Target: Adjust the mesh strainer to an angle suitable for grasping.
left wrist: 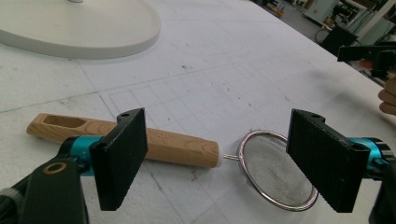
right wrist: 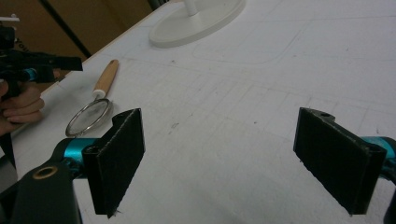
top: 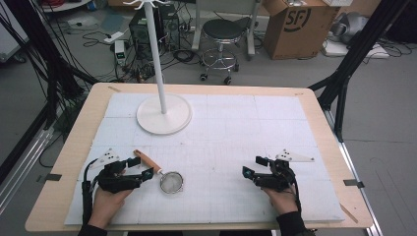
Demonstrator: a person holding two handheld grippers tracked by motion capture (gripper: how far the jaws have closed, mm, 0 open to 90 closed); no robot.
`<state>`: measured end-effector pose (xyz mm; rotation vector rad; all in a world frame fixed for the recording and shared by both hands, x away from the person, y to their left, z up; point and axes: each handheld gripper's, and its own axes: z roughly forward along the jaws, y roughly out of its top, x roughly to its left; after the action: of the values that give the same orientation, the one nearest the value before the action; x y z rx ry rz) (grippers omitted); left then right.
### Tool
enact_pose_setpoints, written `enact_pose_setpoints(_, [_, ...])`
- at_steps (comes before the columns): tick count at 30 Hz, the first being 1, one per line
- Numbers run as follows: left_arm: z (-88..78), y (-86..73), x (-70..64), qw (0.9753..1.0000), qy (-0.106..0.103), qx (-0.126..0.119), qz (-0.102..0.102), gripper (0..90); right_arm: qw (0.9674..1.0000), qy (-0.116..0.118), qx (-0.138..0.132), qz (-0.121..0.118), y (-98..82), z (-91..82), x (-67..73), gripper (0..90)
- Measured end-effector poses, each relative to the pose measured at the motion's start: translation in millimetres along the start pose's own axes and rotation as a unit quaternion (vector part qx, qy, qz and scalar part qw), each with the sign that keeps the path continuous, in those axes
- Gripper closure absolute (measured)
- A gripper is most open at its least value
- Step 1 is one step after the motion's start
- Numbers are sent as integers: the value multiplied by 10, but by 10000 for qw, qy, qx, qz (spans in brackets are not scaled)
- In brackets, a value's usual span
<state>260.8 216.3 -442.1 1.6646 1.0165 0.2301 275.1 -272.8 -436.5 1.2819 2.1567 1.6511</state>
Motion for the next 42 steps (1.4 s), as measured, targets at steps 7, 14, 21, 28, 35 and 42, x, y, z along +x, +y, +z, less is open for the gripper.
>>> enact_pose_setpoints(7, [-4, 2, 4, 10000, 23, -9, -1, 212, 10000, -22, -13, -14, -1, -3, 4, 153])
enact_pose_setpoints(14, [-9, -10, 29, 9996, 267, 100, -71, 472, 10000, -51, -23, -50, -2, -1, 2, 153])
enact_pose_setpoints(21, [3, -23, 67, 9990, 307, 245, -223, 617, 10000, -73, -19, -37, -7, -7, -3, 156])
enact_pose_setpoints(28, [2, -25, 67, 9991, 303, 241, -173, 789, 9999, -100, -59, -67, -9, -11, -6, 156])
enact_pose_setpoints(35, [16, -31, 77, 9990, 267, 318, -159, 858, 9999, -105, -65, -66, -10, -10, -6, 156])
enact_pose_setpoints(42, [53, -40, 129, 9978, 263, 463, -402, 896, 9998, -26, -182, 17, 3, -37, 8, 165])
